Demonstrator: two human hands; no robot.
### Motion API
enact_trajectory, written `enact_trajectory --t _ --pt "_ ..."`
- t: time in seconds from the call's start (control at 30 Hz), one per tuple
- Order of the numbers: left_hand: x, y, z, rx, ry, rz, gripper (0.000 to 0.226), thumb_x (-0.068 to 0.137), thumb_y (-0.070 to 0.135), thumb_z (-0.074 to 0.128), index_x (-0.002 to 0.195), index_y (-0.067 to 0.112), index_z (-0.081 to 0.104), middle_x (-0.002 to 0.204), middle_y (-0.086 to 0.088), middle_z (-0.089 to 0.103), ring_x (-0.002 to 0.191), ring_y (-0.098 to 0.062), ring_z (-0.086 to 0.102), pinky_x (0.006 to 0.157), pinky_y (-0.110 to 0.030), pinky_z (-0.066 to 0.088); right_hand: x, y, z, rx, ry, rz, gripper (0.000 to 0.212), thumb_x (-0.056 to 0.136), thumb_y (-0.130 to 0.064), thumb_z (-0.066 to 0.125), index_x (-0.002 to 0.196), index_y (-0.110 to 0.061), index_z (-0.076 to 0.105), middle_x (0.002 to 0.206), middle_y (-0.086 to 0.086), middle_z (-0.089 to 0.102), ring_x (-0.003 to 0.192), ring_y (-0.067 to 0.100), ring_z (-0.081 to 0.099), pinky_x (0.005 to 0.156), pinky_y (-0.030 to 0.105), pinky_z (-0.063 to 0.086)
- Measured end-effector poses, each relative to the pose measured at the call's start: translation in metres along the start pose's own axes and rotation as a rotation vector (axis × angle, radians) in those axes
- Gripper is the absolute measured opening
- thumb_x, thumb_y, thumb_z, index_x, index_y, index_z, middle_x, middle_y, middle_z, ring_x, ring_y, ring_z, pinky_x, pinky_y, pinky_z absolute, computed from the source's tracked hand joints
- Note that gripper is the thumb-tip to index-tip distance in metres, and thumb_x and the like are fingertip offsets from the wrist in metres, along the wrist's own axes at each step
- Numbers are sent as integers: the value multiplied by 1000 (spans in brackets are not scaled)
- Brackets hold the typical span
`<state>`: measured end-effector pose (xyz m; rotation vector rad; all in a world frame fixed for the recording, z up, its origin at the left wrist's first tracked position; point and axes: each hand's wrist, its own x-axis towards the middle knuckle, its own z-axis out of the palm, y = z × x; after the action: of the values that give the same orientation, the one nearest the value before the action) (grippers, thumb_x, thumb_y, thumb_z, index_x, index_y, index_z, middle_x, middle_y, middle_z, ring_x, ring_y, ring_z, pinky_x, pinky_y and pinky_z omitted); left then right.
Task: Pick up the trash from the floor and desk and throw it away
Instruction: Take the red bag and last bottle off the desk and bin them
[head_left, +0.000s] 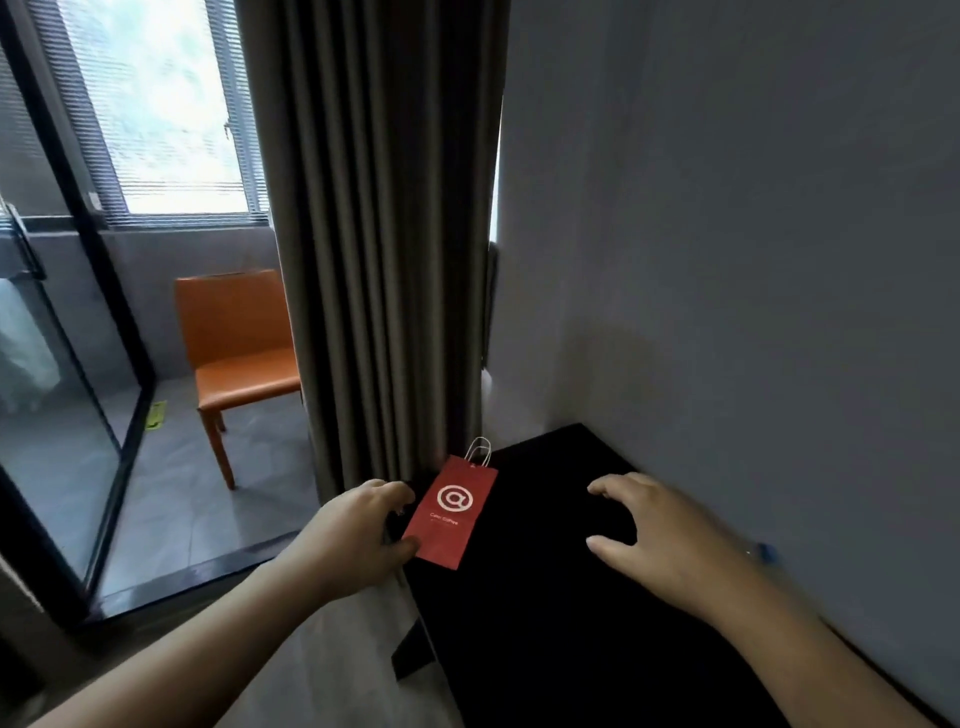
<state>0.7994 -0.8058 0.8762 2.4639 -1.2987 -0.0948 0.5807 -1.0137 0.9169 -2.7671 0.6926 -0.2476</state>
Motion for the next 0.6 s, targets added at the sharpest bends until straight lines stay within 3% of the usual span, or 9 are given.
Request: enact_trajectory --t 0.13,0.33,0.47,0.6 --pt "62 -44 21 -31 -77 34 45 78 42 67 119 25 57 109 9 57 97 -9 59 83 -21 47 44 -2 25 10 -19 95 53 85 -40 63 135 -29 48 132 -12 51 117 5 50 93 17 40" --pt "149 -106 47 -72 -203 78 43 80 41 67 117 23 57 112 6 59 101 -11 58 87 -27 48 103 -9 56 47 -67 272 53 87 -42 61 137 -32 44 134 -14 46 117 3 46 79 11 33" --pt "191 -136 71 -92 -291 83 47 80 43 67 120 22 57 115 4 60 103 -13 59 89 -29 49 126 -8 74 102 -92 378 54 88 -42 61 138 -32 43 136 -12 45 119 3 45 88 16 34" --pt "214 -154 103 -134 -395 53 46 79 42 69 119 23 57 114 5 61 102 -11 59 84 -26 49 139 0 92 99 -128 454 55 87 -43 62 138 -33 43 137 -12 45 118 3 44 89 17 35"
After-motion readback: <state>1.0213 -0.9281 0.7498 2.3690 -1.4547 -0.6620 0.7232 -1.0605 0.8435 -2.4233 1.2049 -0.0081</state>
